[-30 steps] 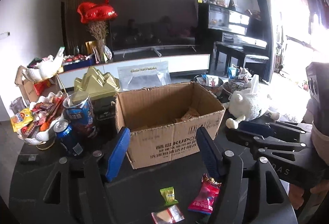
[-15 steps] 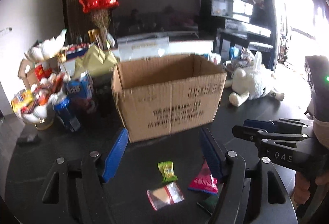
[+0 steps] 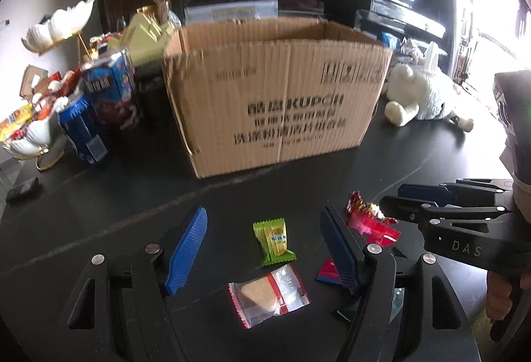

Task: Organize snacks
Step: 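Lower both tools to the snacks and grasp the wrapped chocolate with the right tool, then grasp the green-and-yellow candy with the left tool while the right tool holds the chocolate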

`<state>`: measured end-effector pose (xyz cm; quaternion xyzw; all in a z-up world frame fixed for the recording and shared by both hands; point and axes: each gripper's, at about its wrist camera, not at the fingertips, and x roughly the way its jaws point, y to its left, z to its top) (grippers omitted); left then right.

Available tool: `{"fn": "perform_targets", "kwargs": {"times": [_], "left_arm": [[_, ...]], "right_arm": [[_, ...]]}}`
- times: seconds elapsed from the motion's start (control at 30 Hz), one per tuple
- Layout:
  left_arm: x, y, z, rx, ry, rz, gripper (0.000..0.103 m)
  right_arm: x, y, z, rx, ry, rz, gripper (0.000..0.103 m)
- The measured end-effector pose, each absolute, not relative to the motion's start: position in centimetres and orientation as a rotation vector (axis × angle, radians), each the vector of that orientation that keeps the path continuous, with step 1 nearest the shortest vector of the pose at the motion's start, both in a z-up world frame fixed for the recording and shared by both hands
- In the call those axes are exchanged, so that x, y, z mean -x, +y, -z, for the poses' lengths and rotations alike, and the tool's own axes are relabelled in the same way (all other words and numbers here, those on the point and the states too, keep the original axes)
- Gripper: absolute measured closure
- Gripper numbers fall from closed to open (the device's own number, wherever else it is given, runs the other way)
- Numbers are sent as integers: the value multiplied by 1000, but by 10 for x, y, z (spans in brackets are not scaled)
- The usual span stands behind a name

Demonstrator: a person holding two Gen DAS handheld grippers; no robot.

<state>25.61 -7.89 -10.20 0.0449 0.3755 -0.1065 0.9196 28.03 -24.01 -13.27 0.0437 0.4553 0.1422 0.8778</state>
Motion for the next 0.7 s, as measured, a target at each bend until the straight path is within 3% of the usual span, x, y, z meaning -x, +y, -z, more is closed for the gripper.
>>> {"fn": "perform_targets", "kwargs": {"times": [0.43,0.7], "left_arm": [[-274,-81,141,-78,870,244,34],[-281,-82,151,-63,899,263,41]], "right_arm": [[-289,-235,156,-57,999,-273,72],[-294,-232,162,-47,1008,-279,72]]}}
